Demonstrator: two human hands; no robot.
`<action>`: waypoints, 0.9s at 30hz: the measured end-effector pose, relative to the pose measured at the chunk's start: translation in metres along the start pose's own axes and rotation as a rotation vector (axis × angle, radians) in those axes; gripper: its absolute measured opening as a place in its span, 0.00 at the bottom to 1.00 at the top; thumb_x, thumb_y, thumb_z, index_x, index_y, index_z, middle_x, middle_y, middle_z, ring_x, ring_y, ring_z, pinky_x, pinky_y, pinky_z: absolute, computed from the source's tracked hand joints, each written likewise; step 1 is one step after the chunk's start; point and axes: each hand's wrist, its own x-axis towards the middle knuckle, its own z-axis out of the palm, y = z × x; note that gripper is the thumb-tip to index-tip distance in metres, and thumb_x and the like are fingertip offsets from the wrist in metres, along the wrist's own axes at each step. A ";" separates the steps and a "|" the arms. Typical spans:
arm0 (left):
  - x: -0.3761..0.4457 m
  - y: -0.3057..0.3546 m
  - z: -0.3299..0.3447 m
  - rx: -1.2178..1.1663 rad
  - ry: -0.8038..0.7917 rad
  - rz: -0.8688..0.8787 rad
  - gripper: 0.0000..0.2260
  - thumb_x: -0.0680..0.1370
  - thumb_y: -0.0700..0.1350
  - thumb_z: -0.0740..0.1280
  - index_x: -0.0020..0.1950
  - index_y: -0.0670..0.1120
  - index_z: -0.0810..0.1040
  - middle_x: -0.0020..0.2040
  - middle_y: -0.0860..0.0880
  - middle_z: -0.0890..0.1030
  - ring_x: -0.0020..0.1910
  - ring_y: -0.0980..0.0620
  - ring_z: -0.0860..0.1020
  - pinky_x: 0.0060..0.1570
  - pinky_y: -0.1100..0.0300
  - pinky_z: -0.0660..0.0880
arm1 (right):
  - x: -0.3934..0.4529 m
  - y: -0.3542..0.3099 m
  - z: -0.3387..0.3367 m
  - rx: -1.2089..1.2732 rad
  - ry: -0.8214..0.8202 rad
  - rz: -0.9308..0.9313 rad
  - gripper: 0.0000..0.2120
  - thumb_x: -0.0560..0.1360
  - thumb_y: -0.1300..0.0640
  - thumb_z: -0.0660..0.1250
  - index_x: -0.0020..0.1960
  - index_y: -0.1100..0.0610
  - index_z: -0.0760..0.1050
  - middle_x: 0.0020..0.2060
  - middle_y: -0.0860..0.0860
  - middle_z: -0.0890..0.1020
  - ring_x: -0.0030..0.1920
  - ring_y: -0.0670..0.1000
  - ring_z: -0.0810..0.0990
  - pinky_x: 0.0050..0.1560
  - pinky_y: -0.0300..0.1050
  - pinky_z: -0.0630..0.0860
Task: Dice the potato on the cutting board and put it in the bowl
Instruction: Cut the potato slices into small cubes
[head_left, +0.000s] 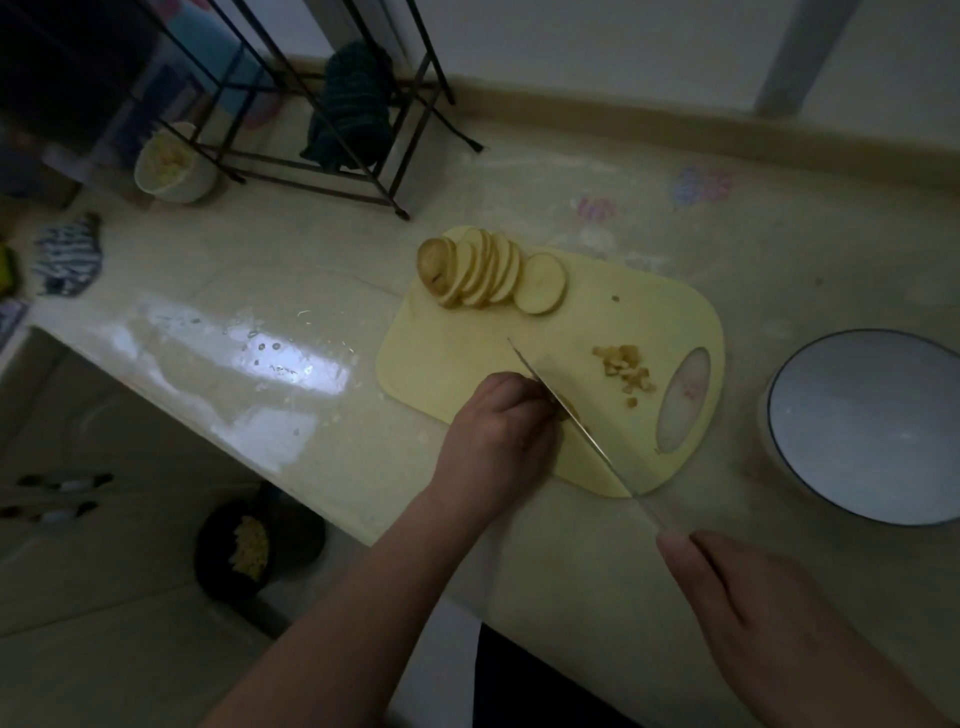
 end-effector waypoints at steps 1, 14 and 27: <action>0.001 0.000 -0.001 -0.004 0.000 0.001 0.05 0.72 0.34 0.75 0.47 0.37 0.86 0.47 0.42 0.83 0.47 0.43 0.79 0.47 0.55 0.76 | -0.003 0.002 -0.001 -0.002 0.007 0.015 0.40 0.60 0.18 0.35 0.31 0.50 0.69 0.31 0.39 0.79 0.34 0.41 0.76 0.33 0.39 0.68; 0.001 0.001 -0.001 -0.006 0.041 0.002 0.03 0.73 0.34 0.74 0.45 0.39 0.86 0.44 0.43 0.83 0.43 0.43 0.80 0.43 0.56 0.76 | 0.027 -0.016 0.008 -0.059 -0.008 -0.093 0.27 0.73 0.34 0.44 0.33 0.51 0.71 0.28 0.49 0.77 0.34 0.44 0.76 0.36 0.39 0.68; -0.005 -0.003 0.001 0.037 0.035 0.025 0.04 0.76 0.37 0.71 0.46 0.37 0.85 0.46 0.42 0.82 0.47 0.45 0.78 0.48 0.56 0.75 | 0.017 -0.012 -0.008 0.064 -0.050 -0.030 0.27 0.73 0.35 0.47 0.31 0.56 0.69 0.31 0.44 0.78 0.33 0.45 0.76 0.35 0.41 0.68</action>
